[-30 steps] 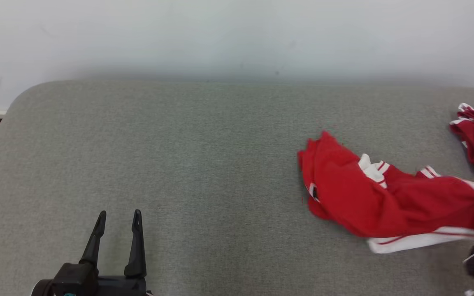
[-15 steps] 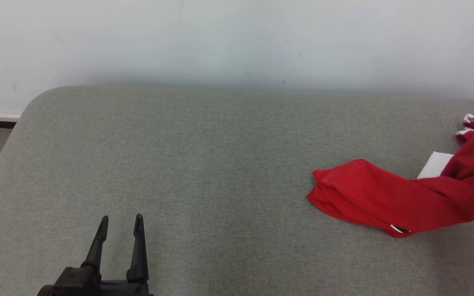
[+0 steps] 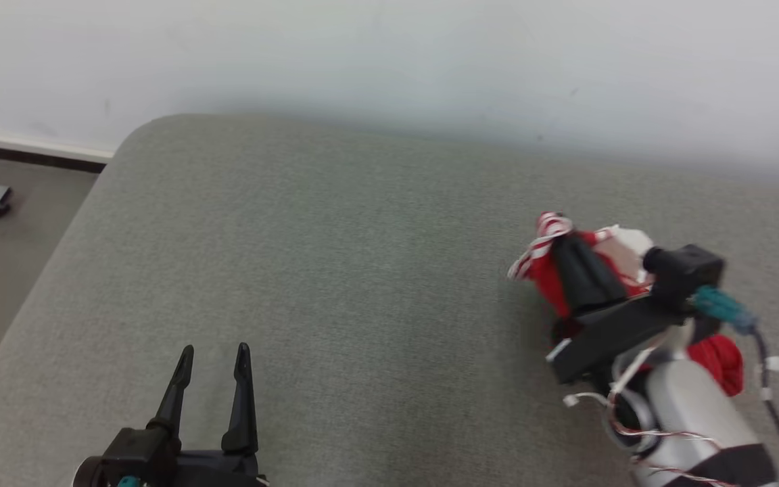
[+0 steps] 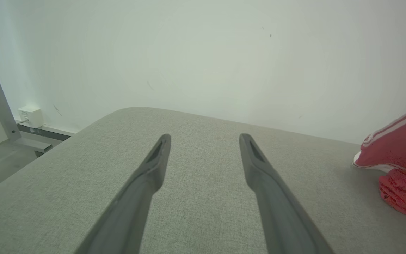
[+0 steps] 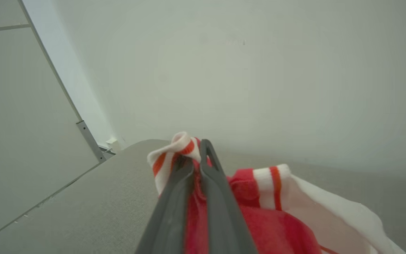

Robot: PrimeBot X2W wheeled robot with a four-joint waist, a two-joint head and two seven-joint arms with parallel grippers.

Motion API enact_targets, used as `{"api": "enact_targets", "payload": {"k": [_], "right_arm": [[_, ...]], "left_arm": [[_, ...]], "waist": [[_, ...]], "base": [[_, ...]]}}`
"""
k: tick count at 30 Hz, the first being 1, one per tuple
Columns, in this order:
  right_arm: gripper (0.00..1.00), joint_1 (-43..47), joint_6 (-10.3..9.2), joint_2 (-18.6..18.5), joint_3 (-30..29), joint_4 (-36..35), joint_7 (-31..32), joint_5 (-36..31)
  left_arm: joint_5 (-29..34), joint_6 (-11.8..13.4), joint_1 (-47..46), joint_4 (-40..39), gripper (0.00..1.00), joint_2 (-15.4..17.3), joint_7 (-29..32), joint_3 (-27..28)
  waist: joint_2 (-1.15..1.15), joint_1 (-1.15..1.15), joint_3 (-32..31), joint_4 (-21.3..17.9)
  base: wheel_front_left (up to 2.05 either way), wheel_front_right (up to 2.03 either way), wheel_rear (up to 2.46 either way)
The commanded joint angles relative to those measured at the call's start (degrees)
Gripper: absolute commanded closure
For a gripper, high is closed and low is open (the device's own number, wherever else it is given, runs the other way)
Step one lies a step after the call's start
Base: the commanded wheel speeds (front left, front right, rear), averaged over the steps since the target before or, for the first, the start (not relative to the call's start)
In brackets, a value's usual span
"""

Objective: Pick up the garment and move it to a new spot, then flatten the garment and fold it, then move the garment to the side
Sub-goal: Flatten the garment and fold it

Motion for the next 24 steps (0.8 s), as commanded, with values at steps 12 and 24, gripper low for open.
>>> {"api": "enact_targets", "payload": {"k": [12, 24], "right_arm": [[1.0, -6.39, -0.14, 7.87, 18.68, 18.47, -8.62, 3.37], [0.0, -11.07, -0.14, 7.86, 32.42, 25.46, -12.09, 15.83]], "left_arm": [[-2.14, 1.17, -2.22, 0.98, 0.0, -0.03, -0.18, -2.56], [-2.2, 1.65, -2.77, 1.99, 0.0, 0.0, -0.18, -2.63]], "waist": [[0.0, 0.0, 3.45, 6.76], [0.0, 0.0, 3.18, 5.22]], "base": [[0.0, 0.0, 0.0], [0.0, 0.0, 0.0]]}}
